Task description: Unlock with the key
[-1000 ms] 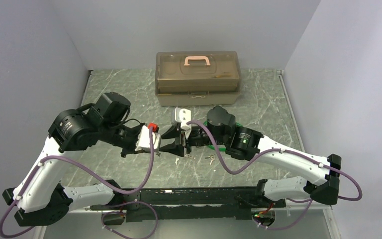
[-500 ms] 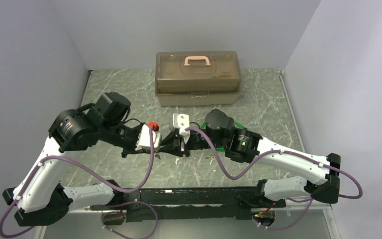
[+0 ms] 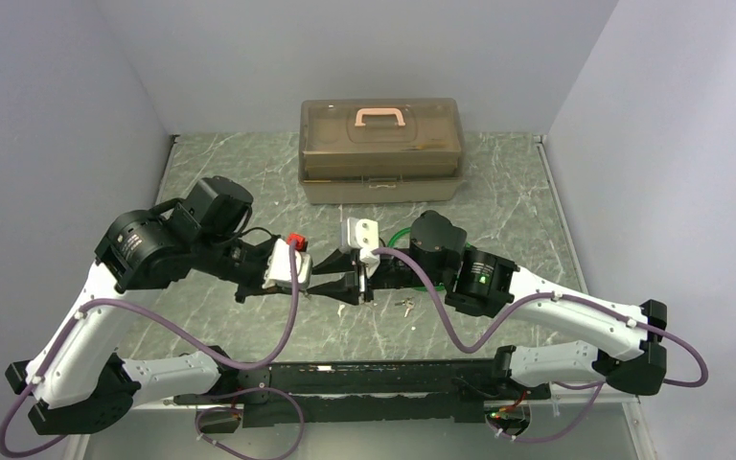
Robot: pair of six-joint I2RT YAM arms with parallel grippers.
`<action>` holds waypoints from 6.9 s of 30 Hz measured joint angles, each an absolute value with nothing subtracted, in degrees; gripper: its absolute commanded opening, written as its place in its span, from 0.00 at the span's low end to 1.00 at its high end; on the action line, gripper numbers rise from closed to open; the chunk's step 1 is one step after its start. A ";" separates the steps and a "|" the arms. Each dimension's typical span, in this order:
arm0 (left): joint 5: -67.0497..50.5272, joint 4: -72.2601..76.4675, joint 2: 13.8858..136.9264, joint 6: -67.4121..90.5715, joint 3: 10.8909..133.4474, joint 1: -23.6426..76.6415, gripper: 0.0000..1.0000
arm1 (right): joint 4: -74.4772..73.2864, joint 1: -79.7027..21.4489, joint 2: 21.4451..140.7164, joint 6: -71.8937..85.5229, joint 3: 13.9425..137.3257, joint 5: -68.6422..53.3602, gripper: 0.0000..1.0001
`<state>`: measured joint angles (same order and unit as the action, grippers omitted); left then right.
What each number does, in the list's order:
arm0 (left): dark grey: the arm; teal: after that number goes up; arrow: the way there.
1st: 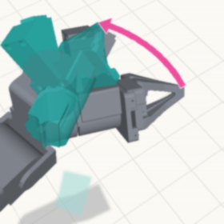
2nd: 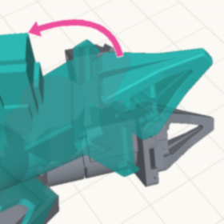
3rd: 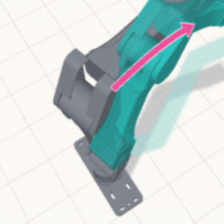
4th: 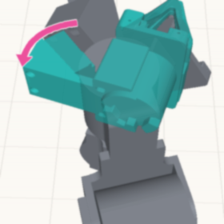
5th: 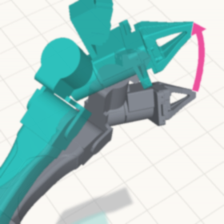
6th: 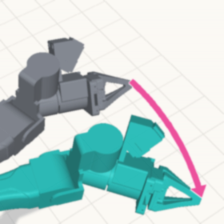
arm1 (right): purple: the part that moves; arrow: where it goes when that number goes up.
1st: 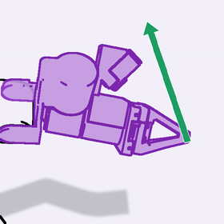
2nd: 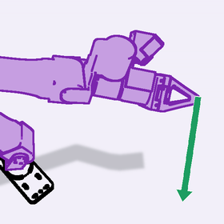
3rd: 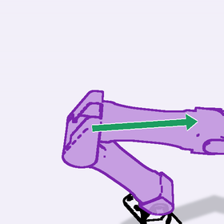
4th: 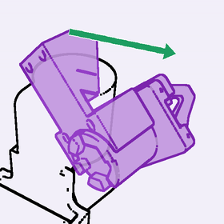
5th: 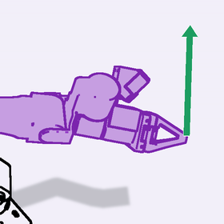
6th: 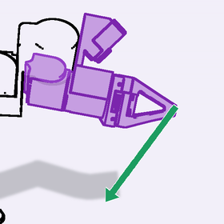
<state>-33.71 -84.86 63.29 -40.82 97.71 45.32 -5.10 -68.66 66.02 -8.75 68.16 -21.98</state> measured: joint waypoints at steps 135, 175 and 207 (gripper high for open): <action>-12.64 -46.04 90.37 -47.37 58.46 34.70 0.68 | -17.12 -54.61 22.68 16.58 43.44 -0.54 0.00; -33.74 -43.99 99.04 -73.49 61.21 29.06 0.68 | -17.04 -54.59 30.81 15.14 49.08 -0.47 0.00; -29.47 -52.38 92.40 -72.25 71.46 33.04 0.00 | -17.19 -54.61 36.01 15.00 55.75 -0.05 0.00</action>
